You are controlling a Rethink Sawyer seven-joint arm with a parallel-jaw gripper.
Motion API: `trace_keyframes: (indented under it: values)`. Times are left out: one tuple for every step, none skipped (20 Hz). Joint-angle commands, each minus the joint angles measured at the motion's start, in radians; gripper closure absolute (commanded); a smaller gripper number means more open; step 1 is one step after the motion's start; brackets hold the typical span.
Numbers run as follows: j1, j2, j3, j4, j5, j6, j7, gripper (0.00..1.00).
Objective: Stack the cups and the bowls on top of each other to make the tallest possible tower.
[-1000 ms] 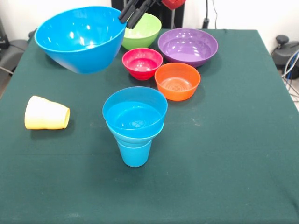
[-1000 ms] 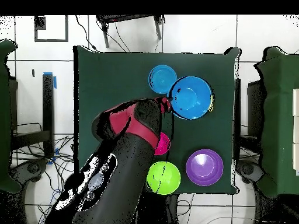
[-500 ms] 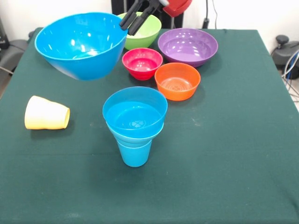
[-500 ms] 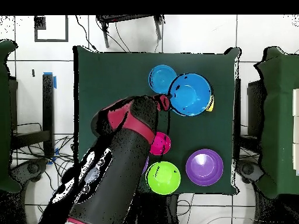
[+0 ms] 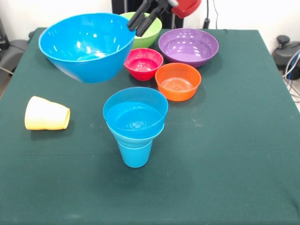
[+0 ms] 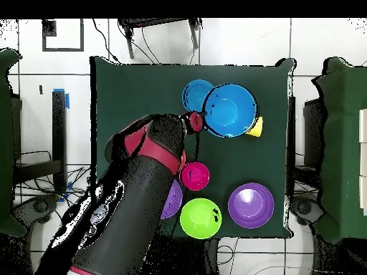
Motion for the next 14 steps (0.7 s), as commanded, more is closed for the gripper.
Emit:
trace_keyframes:
  values:
    - [0.025,0.048,0.03,-0.09,0.014,0.142,0.095,1.0]
    - [0.027,0.051,0.025,-0.097,0.012,0.142,0.094,1.0]
    - [0.028,0.053,0.024,-0.102,0.011,0.143,0.09,1.0]
    - [0.029,0.056,0.021,-0.109,0.011,0.148,0.088,1.0]
    - [0.032,0.058,0.017,-0.111,0.01,0.149,0.089,1.0]
    - [0.033,0.059,0.016,-0.113,0.011,0.149,0.09,1.0]
    - [0.035,0.061,0.014,-0.115,0.011,0.149,0.091,1.0]
    - [0.035,0.062,0.015,-0.118,0.012,0.152,0.091,1.0]
    - [0.035,0.062,0.016,-0.117,0.013,0.151,0.095,1.0]
    - [0.035,0.062,0.017,-0.119,0.014,0.152,0.095,1.0]
    - [0.035,0.063,0.018,-0.121,0.015,0.153,0.095,1.0]
    - [0.035,0.063,0.02,-0.123,0.016,0.153,0.096,1.0]
    - [0.035,0.063,0.021,-0.125,0.017,0.153,0.098,1.0]
    - [0.034,0.065,0.021,-0.127,0.017,0.151,0.1,1.0]
